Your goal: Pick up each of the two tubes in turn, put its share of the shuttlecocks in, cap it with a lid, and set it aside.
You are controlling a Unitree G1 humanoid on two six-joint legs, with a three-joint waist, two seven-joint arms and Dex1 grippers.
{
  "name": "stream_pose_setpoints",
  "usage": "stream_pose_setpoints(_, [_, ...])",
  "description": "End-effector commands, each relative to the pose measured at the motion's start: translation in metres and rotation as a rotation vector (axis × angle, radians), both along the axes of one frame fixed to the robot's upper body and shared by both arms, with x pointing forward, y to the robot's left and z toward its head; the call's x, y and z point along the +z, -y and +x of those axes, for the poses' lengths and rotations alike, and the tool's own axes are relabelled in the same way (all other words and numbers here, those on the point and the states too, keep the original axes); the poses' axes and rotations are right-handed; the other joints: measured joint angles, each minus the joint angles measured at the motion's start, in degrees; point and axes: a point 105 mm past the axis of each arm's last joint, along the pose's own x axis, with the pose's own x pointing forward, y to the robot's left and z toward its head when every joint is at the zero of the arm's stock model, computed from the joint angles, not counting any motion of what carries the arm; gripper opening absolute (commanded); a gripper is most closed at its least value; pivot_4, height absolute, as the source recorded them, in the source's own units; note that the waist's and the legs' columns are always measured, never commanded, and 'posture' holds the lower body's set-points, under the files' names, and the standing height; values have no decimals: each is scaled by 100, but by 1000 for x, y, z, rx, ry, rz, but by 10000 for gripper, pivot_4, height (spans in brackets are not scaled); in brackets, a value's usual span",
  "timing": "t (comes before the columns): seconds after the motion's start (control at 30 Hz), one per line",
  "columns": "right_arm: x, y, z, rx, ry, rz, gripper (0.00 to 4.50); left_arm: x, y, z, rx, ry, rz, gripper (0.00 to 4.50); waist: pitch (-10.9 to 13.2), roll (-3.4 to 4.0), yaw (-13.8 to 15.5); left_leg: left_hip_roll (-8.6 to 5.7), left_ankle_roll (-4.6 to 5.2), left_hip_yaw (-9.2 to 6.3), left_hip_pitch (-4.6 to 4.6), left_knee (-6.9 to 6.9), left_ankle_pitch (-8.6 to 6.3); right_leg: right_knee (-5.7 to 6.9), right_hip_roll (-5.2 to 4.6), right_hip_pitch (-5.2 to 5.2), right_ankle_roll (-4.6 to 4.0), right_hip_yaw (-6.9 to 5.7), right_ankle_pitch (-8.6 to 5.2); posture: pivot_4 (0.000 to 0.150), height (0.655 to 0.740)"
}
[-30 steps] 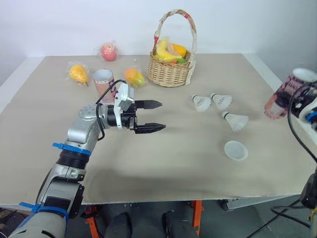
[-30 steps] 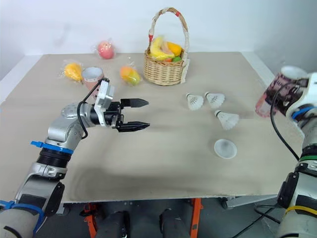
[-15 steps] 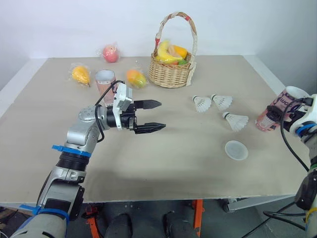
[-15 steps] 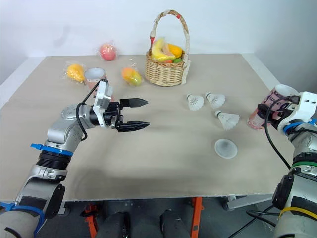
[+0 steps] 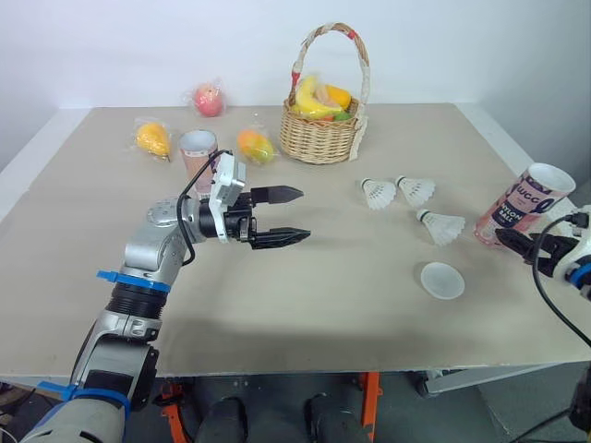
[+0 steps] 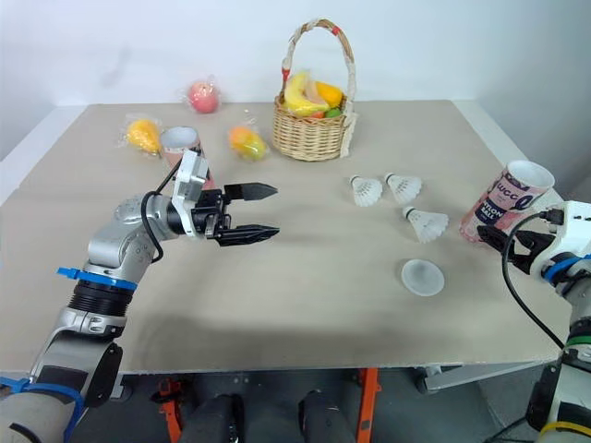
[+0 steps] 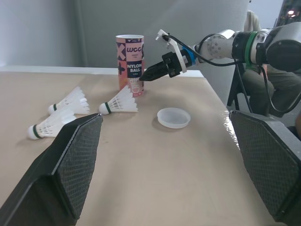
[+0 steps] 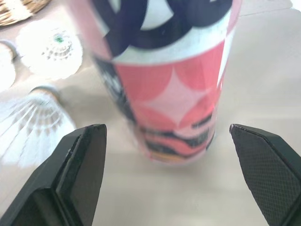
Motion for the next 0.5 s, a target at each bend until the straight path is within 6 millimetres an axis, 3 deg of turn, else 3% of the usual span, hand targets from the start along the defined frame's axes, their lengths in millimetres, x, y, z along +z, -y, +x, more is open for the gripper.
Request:
stream_pose_setpoints(0.03, [27,0,-17,61,51,-50,44721,10,-8,1,39,42,-13,45000,0,1,0,1,0,-1,6,0,0,1,2,6,2,0,-2,1500,7371])
stream_pose_setpoints(0.1, [32,-1,-25,73,65,-62,44721,10,-14,6,96,32,-19,45000,-1,1,1,0,0,-2,9,1,0,1,1,11,2,0,-2,1500,7371])
stream_pose_setpoints(0.2, [61,-68,-29,333,154,-144,44721,6,-38,20,324,-44,-79,45000,-5,18,-38,0,0,-1,17,0,0,1,1,15,4,5,-3,1500,7371])
stream_pose_setpoints(0.37, [70,-171,-28,654,212,-186,44721,-8,-68,31,632,-149,-167,45000,9,4,-151,2,-8,-55,51,3,5,7,20,55,-6,-14,4,1500,7371])
stream_pose_setpoints(0.5, [77,-237,-23,844,310,-170,44721,-21,-99,31,889,-198,-239,45000,18,-8,-153,-5,-7,-57,63,10,5,6,17,69,-6,-7,10,1500,7371])
